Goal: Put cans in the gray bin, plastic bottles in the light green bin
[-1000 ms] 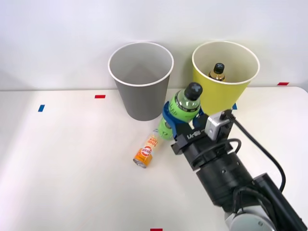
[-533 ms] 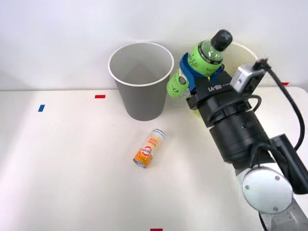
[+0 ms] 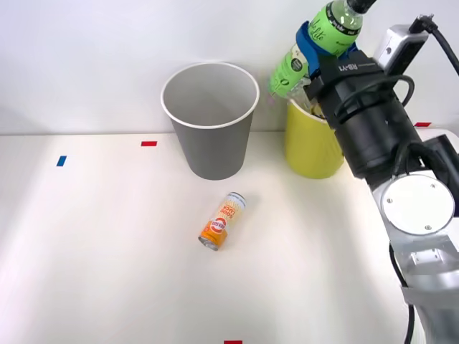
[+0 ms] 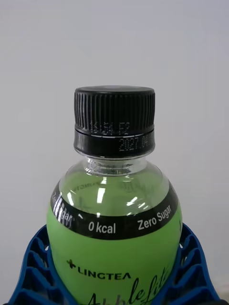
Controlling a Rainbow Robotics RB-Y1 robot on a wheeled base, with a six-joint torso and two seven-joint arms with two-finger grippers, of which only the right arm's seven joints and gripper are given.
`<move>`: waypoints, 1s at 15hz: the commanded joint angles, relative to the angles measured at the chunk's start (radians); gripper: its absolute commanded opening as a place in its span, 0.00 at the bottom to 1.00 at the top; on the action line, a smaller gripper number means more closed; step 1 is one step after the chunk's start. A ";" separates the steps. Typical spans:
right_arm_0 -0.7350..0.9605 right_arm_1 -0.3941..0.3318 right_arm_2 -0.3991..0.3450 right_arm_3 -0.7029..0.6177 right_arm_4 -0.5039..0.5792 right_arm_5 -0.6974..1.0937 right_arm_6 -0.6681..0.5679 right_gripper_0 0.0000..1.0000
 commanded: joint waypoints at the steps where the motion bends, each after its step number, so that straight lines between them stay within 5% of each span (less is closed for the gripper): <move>1: -0.109 0.017 -0.064 0.124 0.000 -0.001 0.006 0.00; 7: -0.204 -0.023 -0.207 0.236 0.095 0.119 0.016 0.00; 15: -0.333 -0.047 -0.230 0.454 0.112 0.139 0.001 0.00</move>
